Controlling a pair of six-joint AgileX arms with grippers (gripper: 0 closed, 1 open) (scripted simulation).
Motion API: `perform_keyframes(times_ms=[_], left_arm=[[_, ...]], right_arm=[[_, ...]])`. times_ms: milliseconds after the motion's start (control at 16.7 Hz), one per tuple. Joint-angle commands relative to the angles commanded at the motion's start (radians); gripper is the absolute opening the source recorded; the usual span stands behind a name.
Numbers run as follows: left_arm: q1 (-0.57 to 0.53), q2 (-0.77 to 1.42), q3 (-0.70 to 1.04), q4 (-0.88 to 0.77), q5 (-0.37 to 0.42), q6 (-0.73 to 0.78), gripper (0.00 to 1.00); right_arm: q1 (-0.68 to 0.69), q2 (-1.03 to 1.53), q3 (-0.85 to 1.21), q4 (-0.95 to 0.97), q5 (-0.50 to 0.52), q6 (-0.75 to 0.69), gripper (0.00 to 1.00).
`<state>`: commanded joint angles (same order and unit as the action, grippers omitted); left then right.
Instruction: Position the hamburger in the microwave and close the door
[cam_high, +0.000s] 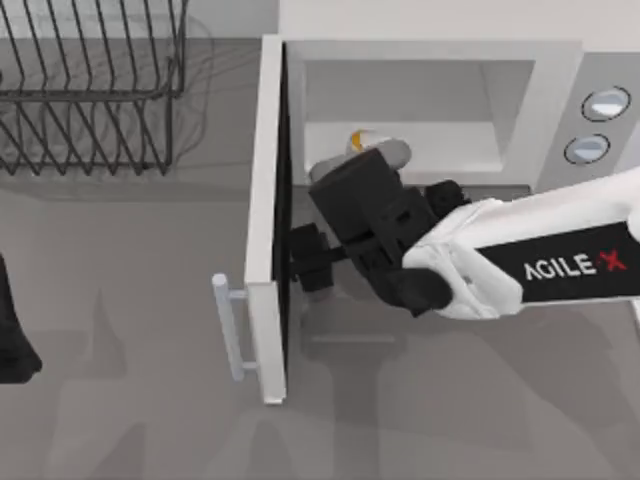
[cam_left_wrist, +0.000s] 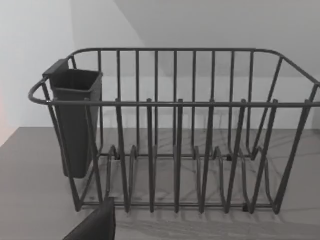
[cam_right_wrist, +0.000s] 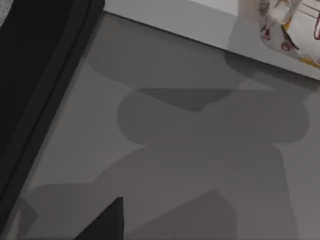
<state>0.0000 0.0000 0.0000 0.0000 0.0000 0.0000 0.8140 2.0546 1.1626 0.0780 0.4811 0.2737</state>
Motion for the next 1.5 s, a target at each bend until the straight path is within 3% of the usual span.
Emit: perform_keyframes(times_ms=[360,780,1500], left_arm=[[0.0,0.0,0.0,0.0,0.0,0.0,1.0],[0.0,0.0,0.0,0.0,0.0,0.0,1.0],[0.0,0.0,0.0,0.0,0.0,0.0,1.0]], right_arm=[[0.043,-0.092,-0.18,0.067,0.077,0.09,1.0],[0.038,-0.096,-0.181,0.061,0.08,0.093,1.0],[0.048,-0.169,-0.102,-0.302,0.059,0.071,1.0]])
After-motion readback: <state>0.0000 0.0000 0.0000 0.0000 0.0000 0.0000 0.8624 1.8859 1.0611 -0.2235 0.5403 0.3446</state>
